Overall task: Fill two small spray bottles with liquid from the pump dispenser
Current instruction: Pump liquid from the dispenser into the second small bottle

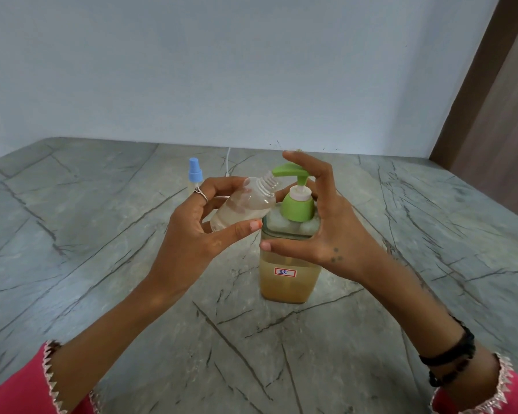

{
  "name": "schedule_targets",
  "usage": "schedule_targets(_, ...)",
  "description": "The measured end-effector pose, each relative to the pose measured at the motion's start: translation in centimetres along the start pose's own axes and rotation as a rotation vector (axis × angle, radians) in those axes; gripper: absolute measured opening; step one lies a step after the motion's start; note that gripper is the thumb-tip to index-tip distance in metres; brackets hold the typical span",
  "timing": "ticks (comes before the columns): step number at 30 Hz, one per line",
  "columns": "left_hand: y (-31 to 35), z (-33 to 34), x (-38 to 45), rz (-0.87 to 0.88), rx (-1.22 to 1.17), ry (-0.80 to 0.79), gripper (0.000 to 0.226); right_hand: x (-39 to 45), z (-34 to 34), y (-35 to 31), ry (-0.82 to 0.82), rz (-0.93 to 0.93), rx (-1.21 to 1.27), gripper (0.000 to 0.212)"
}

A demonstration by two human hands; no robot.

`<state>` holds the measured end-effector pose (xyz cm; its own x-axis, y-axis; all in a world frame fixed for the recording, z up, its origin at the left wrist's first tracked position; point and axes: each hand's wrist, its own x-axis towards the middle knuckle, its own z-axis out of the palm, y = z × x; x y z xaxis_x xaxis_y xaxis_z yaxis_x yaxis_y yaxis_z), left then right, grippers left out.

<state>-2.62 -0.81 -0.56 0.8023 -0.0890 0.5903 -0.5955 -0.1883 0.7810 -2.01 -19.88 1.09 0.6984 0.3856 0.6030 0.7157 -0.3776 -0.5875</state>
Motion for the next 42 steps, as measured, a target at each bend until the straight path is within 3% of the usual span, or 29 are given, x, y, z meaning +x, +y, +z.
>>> schedule_targets(19,0.0,-0.2,0.1,-0.009,0.026,0.007,0.046,0.2,0.4,-0.4,0.089,0.028,0.015,0.071)
schedule_targets(32,0.0,-0.1,0.0,-0.003,0.014,0.002,0.046,-0.4,0.7,0.4,0.104,-0.051,-0.009,0.083)
schedule_targets(42,0.0,0.0,0.0,-0.028,-0.041,0.000,0.043,-0.1,-1.1,1.6,-0.118,-0.028,0.080,0.108)
